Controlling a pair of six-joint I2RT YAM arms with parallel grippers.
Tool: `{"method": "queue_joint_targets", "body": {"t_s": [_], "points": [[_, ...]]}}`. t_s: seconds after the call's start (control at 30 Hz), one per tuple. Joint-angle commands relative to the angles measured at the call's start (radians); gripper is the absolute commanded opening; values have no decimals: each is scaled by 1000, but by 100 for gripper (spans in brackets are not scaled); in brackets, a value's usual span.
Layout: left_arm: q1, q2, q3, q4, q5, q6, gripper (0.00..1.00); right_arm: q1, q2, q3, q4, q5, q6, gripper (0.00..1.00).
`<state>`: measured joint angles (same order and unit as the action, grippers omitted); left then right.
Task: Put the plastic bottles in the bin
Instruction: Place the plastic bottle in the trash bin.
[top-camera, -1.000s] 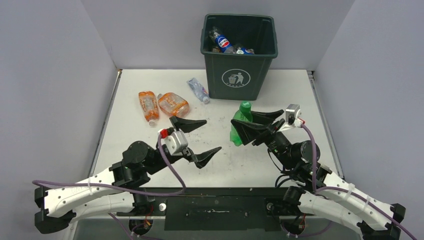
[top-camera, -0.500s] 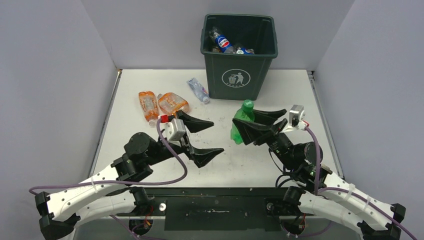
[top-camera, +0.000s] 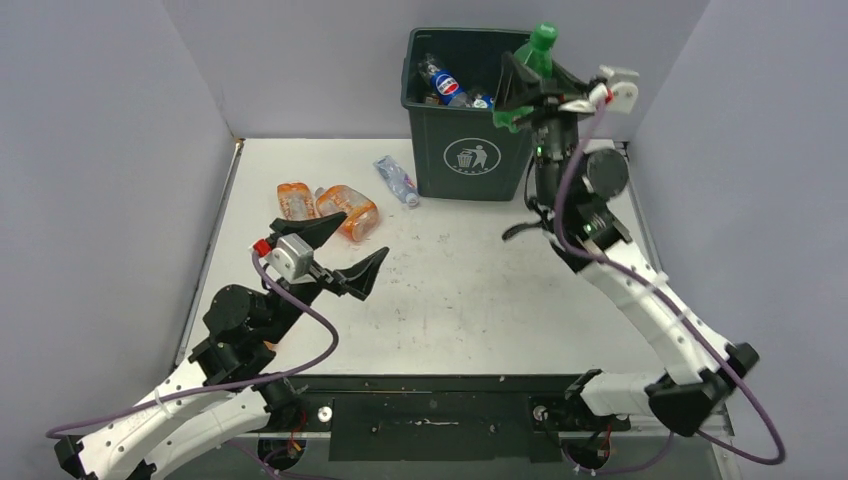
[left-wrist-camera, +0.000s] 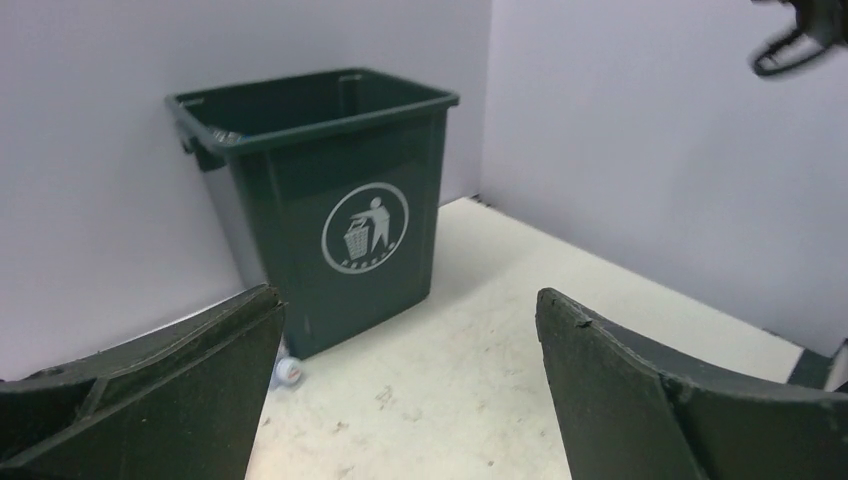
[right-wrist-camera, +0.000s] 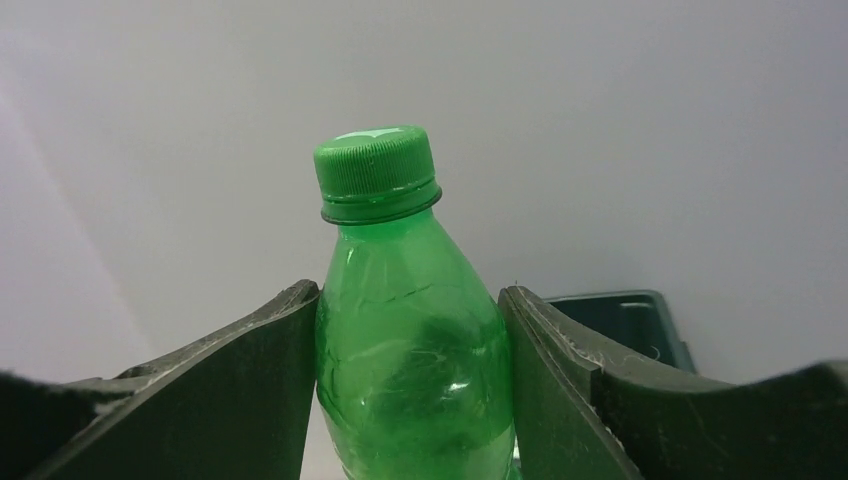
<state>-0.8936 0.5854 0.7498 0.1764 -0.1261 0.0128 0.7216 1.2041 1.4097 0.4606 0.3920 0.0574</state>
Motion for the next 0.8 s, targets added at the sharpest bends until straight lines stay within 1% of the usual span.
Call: {"method": "queue_joint_targets", "body": {"t_s": [0.0,0.07,0.17,0.2,0.27,0.37,0.43,0.5,0.63,0.7,0.77], "points": [[8,-21,-70,57,-136,53,96,-227,201,172,-25,-119,176,40],[13,-14,-77,62,-154,62,96,-285,311,267,-37,-134,201,40],[19,5,-63,35,-175,53,96,-327,475,441,-72,-138,187,40],[23,11,-52,19,-191,36,96,-350,601,541,-83,-124,166,41],[27,10,-59,34,-207,22,96,-370,697,644,-118,-117,186,43],[28,15,-69,41,-217,22,96,-379,811,765,-152,-126,189,53],[31,25,-71,43,-222,17,96,-379,895,888,-216,-145,186,70],[31,36,-69,43,-220,9,96,-380,917,914,-210,-151,201,84],[37,47,-72,47,-223,17,96,-377,920,936,-220,-157,225,98],[41,46,-75,49,-242,25,96,-371,895,926,-228,-174,252,100],[55,41,-87,69,-269,22,96,-356,837,866,-198,-195,297,95]]}}
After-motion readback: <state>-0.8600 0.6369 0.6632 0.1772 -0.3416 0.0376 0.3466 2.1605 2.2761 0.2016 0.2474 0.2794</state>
